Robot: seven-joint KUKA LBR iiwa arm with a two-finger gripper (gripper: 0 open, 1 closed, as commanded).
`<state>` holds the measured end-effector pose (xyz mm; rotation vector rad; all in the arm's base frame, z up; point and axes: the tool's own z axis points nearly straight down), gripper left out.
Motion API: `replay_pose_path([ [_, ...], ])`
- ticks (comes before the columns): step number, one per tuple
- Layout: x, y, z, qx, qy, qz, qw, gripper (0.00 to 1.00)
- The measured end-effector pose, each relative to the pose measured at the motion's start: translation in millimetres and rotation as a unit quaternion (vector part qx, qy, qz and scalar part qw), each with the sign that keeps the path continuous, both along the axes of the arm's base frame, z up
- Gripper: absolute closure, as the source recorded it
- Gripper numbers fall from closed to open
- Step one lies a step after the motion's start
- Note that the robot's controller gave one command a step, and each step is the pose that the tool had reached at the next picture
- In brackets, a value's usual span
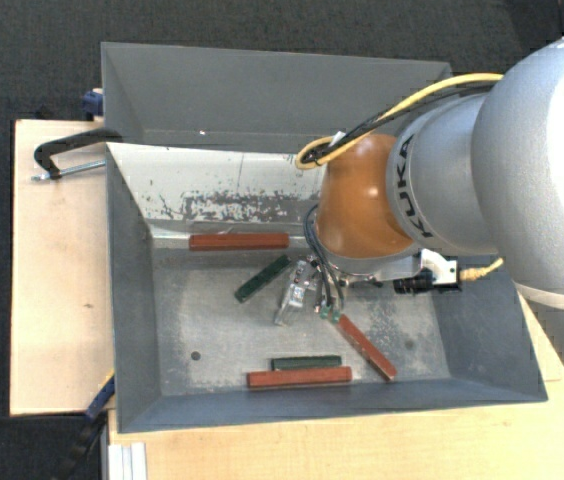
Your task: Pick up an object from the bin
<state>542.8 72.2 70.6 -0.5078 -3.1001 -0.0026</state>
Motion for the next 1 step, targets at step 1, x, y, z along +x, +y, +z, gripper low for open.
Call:
replay_pose_path([
  [1, 0.0, 0.0, 0.0, 0.0, 0.0, 0.0, 1.0, 0.0],
])
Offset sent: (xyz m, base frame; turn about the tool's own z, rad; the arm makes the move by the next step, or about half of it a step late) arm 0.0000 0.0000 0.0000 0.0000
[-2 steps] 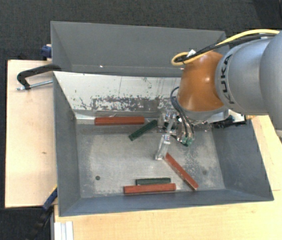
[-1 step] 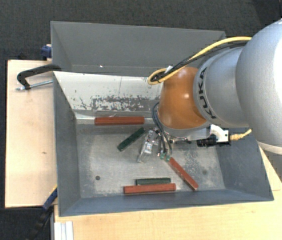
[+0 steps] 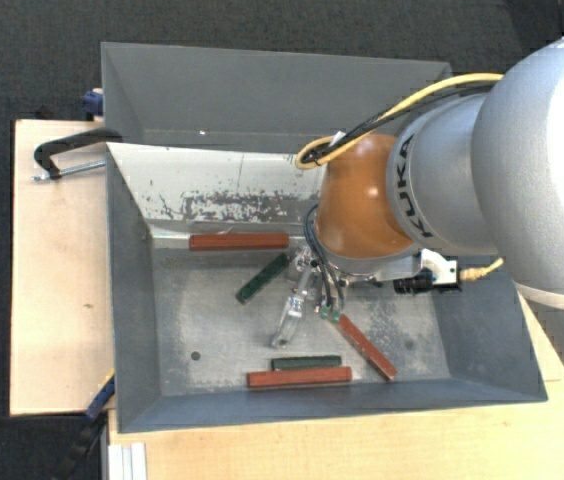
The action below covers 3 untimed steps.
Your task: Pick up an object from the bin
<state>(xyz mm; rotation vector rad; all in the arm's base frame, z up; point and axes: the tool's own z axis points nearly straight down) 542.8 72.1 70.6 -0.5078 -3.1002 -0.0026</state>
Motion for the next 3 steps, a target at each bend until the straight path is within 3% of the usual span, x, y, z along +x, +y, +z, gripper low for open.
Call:
replay_pose_path([
  [2, -9.2, 11, 2, -0.002, 0.0016, 0.023, 0.9997, 0.0],
  [3, 33.3, 53, 0, 0.0, -0.0009, -0.028, 0.9996, 1.0],
])
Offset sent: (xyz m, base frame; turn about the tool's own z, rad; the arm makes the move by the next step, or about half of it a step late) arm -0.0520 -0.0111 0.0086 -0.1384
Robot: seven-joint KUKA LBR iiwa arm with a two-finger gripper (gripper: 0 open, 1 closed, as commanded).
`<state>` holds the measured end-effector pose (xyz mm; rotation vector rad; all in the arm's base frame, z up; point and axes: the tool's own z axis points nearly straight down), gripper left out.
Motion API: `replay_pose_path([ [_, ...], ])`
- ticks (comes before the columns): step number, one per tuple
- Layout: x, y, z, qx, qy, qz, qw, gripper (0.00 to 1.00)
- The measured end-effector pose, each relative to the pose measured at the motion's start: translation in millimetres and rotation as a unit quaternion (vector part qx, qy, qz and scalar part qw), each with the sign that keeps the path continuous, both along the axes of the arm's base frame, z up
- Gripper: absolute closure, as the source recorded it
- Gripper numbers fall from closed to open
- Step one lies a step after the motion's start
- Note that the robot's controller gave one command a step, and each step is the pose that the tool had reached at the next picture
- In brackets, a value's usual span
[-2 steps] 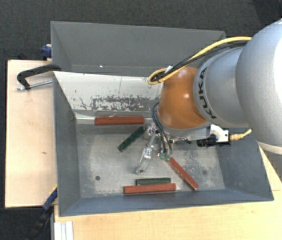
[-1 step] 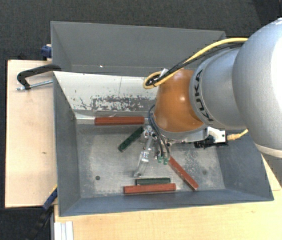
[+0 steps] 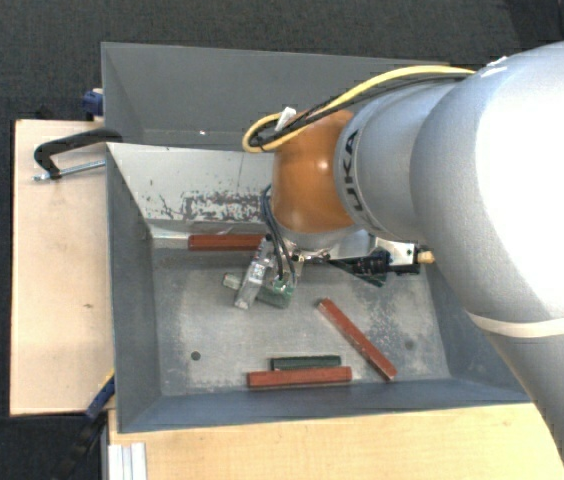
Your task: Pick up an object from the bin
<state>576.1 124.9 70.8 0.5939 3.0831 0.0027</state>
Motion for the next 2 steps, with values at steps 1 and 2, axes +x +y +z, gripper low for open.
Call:
replay_pose_path([
  [1, 0.0, 0, 0, 0.0, 0.0, 0.0, 1.0, 1.0],
  [2, -26.5, 24, 166, 0.001, -0.003, 0.015, 0.9999, 1.0],
])
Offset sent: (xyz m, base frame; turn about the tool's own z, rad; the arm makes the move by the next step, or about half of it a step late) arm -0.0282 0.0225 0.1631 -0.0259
